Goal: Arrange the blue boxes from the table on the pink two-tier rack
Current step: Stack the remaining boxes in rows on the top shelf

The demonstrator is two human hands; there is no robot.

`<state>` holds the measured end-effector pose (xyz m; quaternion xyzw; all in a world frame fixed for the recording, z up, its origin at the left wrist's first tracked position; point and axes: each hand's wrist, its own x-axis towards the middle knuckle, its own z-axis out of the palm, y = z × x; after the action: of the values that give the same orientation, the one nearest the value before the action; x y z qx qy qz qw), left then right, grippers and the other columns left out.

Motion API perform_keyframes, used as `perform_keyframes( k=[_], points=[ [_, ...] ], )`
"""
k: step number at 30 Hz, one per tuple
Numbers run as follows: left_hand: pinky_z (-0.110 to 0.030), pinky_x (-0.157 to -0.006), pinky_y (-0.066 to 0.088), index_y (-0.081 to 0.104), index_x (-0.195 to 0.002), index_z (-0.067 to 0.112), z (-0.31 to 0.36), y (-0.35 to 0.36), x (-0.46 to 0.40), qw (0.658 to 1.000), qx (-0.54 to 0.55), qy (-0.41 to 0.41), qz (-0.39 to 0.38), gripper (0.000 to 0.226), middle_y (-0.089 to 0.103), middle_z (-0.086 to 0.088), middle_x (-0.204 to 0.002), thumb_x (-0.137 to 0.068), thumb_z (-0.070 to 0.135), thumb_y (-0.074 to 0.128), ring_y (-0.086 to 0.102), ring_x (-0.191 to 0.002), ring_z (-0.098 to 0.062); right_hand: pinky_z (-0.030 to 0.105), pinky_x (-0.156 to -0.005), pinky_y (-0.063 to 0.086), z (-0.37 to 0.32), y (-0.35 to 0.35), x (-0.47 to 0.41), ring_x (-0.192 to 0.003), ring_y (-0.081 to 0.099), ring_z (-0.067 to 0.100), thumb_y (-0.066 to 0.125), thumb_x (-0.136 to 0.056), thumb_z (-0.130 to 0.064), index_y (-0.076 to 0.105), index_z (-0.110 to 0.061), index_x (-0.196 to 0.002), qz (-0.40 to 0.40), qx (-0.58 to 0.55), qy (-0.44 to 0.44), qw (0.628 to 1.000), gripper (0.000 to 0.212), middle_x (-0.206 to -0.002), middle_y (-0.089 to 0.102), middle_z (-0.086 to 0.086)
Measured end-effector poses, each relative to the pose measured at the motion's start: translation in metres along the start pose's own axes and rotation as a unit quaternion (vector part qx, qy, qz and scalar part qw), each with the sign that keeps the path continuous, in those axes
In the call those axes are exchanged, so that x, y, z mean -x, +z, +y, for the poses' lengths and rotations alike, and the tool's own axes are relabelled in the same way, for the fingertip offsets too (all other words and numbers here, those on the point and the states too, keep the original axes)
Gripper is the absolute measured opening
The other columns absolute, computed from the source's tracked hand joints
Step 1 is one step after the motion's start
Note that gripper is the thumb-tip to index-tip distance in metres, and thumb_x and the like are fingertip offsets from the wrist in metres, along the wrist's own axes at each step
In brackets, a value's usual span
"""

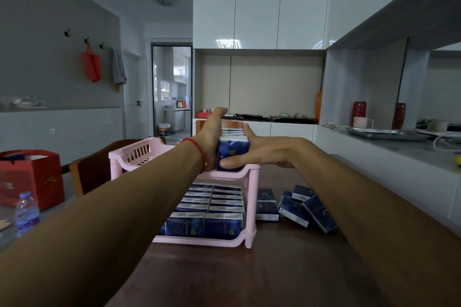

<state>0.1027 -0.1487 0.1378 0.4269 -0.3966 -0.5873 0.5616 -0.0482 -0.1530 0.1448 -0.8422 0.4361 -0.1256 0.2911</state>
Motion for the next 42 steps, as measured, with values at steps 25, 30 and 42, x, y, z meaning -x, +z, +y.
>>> perform_keyframes(
  k=[25,30,42],
  points=[
    [-0.035,-0.076,0.059,0.057,-0.132,0.014,-0.006,-0.008,-0.003,0.998,0.017,0.018,0.053,0.063,0.071,-0.011,-0.123,-0.088,0.059,0.055,0.069,-0.095,-0.026,0.03,-0.111,0.023,0.024,0.012,0.071,-0.15,0.019,0.017,0.068,-0.087,-0.042,0.009,-0.038,-0.155,0.117,-0.075,-0.084,0.987,0.09,-0.165,0.015,-0.007],
    [-0.032,-0.056,0.058,0.058,-0.131,0.012,-0.006,-0.004,-0.001,0.998,-0.022,0.019,0.061,0.053,0.073,-0.01,-0.102,-0.098,0.052,0.048,0.071,-0.073,-0.024,0.013,-0.093,0.037,0.026,0.021,0.066,-0.131,0.04,0.003,0.068,-0.085,-0.053,0.04,-0.034,-0.147,0.269,-0.04,-0.15,0.951,0.069,-0.148,0.044,-0.013],
    [-0.049,-0.106,0.047,0.047,-0.144,0.014,0.003,-0.01,0.006,0.999,-0.019,0.026,0.027,0.069,0.062,-0.007,-0.134,-0.097,0.063,0.037,0.06,-0.122,-0.03,0.047,-0.101,0.041,-0.01,0.032,0.046,-0.114,0.051,0.017,0.071,-0.09,-0.025,0.074,-0.022,-0.112,0.392,0.153,-0.207,0.883,0.022,-0.12,0.067,-0.003]
  ],
)
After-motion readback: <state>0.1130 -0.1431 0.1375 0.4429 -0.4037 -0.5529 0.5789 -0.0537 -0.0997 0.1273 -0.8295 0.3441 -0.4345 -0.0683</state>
